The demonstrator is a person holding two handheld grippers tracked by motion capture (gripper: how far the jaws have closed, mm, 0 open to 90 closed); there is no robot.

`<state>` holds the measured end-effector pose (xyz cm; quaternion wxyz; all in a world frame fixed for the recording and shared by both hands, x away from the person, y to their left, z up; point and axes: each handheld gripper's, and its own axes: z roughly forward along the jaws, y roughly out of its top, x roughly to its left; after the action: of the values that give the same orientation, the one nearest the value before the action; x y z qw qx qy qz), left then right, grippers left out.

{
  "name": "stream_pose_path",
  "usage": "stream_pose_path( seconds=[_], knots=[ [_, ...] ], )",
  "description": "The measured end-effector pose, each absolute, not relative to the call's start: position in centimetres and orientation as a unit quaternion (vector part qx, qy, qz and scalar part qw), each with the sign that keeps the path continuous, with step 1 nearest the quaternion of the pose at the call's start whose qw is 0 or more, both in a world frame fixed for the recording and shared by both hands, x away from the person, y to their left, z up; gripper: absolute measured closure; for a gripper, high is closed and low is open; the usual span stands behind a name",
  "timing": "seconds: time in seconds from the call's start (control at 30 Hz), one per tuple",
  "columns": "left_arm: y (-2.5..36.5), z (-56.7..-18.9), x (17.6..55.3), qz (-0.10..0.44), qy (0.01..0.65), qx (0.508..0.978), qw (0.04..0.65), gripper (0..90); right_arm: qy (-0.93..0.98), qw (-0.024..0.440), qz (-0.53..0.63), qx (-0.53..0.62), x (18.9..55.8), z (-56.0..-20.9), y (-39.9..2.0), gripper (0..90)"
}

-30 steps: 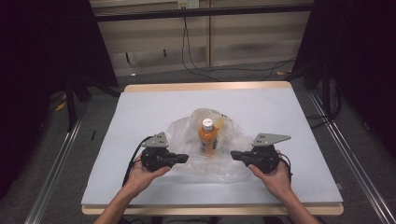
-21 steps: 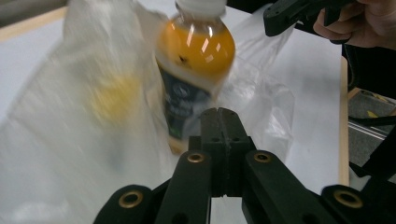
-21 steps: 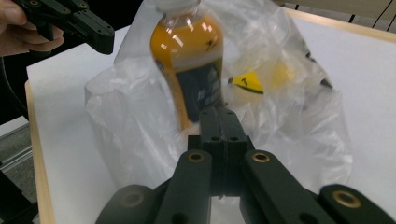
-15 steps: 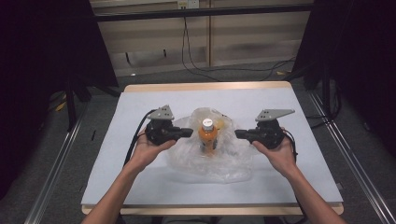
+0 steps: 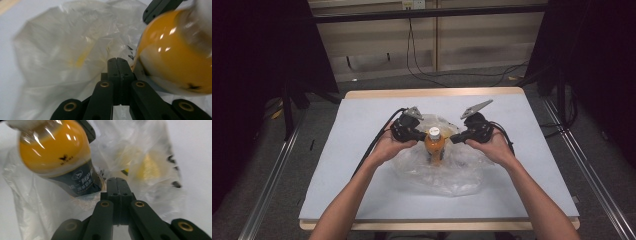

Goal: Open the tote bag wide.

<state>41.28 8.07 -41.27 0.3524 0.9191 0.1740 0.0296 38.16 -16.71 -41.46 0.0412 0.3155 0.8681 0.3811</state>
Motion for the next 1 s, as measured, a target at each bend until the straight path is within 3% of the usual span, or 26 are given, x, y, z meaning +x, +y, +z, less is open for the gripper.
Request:
stream_pose_path(
  seconds=[0.27,0.47,0.8,1.0],
  knots=[
    [7.2,-44.6,41.1,0.014,0.166,0.935,0.312,90.0,0.885,0.01,0.343,0.314,39.6,-45.4,-13.8,90.0],
    [8.2,-46.4,41.2,0.01,0.174,0.944,0.279,90.0,0.901,0.014,0.297,0.317,39.9,-46.9,-13.1,90.0],
    [13.2,-46.0,39.0,0.025,0.175,0.951,0.252,90.0,0.912,0.04,0.256,0.317,39.4,-46.4,-16.4,90.0],
    [14.2,-45.8,37.2,0.04,0.156,0.959,0.233,90.0,0.917,0.054,0.227,0.323,38.4,-46.0,-19.0,90.0]
  ],
)
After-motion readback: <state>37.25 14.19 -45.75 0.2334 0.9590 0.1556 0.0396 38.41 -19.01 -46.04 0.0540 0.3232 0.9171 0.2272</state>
